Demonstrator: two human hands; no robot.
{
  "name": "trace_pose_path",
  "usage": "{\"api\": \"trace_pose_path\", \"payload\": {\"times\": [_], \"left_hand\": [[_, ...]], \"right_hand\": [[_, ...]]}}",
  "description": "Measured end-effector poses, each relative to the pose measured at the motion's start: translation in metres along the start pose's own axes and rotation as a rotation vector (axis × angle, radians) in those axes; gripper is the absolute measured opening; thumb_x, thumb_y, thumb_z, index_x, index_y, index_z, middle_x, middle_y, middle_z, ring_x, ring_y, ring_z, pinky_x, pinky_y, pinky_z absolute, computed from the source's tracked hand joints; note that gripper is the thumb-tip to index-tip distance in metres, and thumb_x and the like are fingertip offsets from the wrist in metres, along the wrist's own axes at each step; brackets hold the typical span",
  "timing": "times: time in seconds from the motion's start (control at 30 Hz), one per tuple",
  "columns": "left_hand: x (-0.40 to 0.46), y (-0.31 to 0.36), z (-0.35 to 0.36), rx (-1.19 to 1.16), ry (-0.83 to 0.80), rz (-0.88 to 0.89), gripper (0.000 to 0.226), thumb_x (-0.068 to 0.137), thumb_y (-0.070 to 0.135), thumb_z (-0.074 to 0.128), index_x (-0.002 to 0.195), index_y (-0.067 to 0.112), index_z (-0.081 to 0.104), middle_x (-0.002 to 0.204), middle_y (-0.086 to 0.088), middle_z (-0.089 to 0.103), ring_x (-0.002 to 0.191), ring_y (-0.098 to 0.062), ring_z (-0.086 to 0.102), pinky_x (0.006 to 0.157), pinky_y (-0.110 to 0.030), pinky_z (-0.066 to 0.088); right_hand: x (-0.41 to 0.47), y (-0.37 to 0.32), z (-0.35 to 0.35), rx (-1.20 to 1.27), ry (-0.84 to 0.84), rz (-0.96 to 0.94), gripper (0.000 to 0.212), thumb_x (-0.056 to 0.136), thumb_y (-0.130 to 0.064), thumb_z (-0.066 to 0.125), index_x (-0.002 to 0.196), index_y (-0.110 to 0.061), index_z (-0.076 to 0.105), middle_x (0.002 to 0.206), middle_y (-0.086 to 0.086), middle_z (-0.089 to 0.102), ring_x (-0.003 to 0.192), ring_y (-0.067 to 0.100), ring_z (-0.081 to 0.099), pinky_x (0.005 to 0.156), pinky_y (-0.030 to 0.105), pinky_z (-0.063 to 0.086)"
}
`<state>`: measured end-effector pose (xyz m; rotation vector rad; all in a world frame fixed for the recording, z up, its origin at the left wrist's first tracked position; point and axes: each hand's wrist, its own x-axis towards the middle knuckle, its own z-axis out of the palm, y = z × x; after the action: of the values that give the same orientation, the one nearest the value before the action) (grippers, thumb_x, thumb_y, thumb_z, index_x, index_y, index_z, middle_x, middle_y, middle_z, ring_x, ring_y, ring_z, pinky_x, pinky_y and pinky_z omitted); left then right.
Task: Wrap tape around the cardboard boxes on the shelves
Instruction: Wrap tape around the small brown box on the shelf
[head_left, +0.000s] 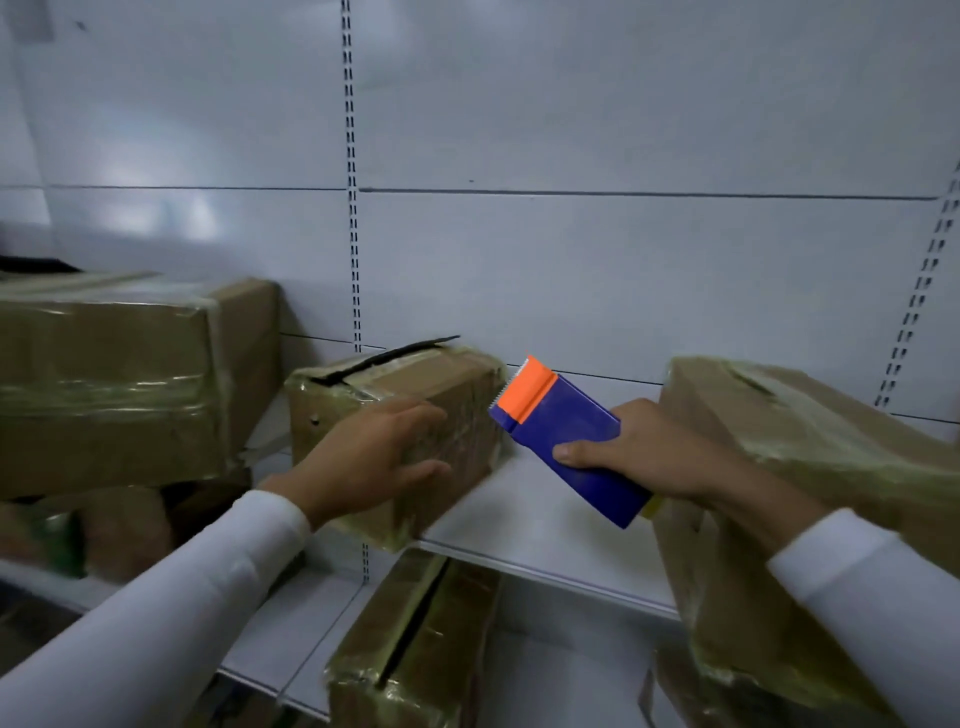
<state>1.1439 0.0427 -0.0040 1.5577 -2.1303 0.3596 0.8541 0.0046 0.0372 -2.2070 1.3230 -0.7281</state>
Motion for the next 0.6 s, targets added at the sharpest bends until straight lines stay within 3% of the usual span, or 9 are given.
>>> {"api": "trace_pose_path", "payload": {"times": [0.17,0.27,0.4,0.47,0.6], "left_hand": [[0.012,-0.039,-0.005,0.078,0.03,-0.03,0.067,0.074,0.052,0.074,0.132,0.027,0.053,0.141,0.002,0.047,0.124,-0.019,0.049,0.102,-0.035,0.043],[0.022,-0.072,-0.003,0.217,0.04,0.001,0.086,0.065,0.056,0.078,0.138,0.028,0.045,0.148,-0.005,0.039,0.132,-0.028,0.04,0.105,-0.047,0.037],[0.037,-0.121,0.007,0.239,-0.063,-0.089,0.099,0.055,0.091,0.044,0.141,0.041,0.038,0.153,-0.008,0.03,0.139,-0.033,0.031,0.109,-0.053,0.028],[0.042,-0.129,0.015,0.184,-0.106,-0.105,0.094,0.054,0.098,0.034,0.136,0.052,0.038,0.15,-0.001,0.036,0.137,-0.028,0.034,0.109,-0.052,0.027],[0.052,-0.103,0.043,0.1,0.078,-0.011,0.084,0.065,0.09,0.04,0.124,0.035,0.061,0.122,0.003,0.059,0.113,-0.024,0.053,0.094,-0.044,0.036]], "right_hand": [[0.03,0.016,0.013,0.104,-0.002,-0.002,0.038,0.076,-0.045,0.077,0.078,-0.009,0.066,0.063,0.001,0.069,0.05,0.007,0.063,0.046,0.02,0.046],[0.038,0.022,0.02,0.158,-0.019,0.007,0.033,0.076,-0.043,0.078,0.074,-0.013,0.066,0.062,-0.001,0.069,0.05,0.007,0.063,0.047,0.022,0.047],[0.044,0.024,0.016,0.167,-0.037,0.027,0.029,0.077,-0.041,0.078,0.076,-0.016,0.064,0.06,-0.005,0.069,0.051,0.006,0.065,0.045,0.02,0.047],[0.047,0.024,0.012,0.203,-0.012,0.064,0.033,0.073,-0.044,0.081,0.075,-0.015,0.067,0.064,0.0,0.071,0.056,0.013,0.067,0.049,0.026,0.051],[0.051,0.019,0.011,0.203,0.046,0.124,0.05,0.057,-0.056,0.077,0.08,-0.012,0.069,0.075,0.01,0.074,0.068,0.027,0.07,0.061,0.039,0.053]]}}
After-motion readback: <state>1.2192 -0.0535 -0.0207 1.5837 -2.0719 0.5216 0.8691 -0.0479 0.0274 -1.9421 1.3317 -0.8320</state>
